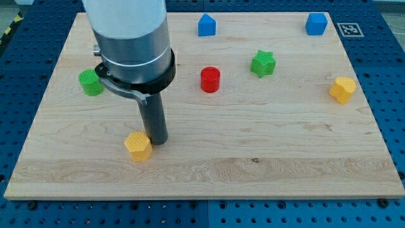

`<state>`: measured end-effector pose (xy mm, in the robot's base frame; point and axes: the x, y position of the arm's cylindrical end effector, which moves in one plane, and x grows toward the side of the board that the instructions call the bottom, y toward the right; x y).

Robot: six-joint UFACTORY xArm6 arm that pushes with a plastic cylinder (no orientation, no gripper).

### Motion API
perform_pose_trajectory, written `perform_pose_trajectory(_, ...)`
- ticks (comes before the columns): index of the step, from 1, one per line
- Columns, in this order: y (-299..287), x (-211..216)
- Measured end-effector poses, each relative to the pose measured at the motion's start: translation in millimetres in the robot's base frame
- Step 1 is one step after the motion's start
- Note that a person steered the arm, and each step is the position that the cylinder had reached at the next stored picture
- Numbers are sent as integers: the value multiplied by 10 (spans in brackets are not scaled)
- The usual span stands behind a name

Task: Separate yellow hexagon from the red circle

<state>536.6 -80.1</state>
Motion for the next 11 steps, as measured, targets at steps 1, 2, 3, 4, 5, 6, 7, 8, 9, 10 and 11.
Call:
perform_pose_trajectory(1,47,28)
perform_pose_trajectory(2,-84,36)
perform_pose_trajectory(3,-217,36)
perform_pose_trajectory(4,-256,50)
perform_pose_trajectory(5,-378,53)
perform_pose_trajectory(6,-551,104)
perform_pose_trajectory(7,-595,142)
perform_pose_trajectory(8,-595,145)
perform_pose_trajectory(9,-595,145)
perform_pose_trajectory(10,-457,140)
perform_pose_trajectory(11,-404,179)
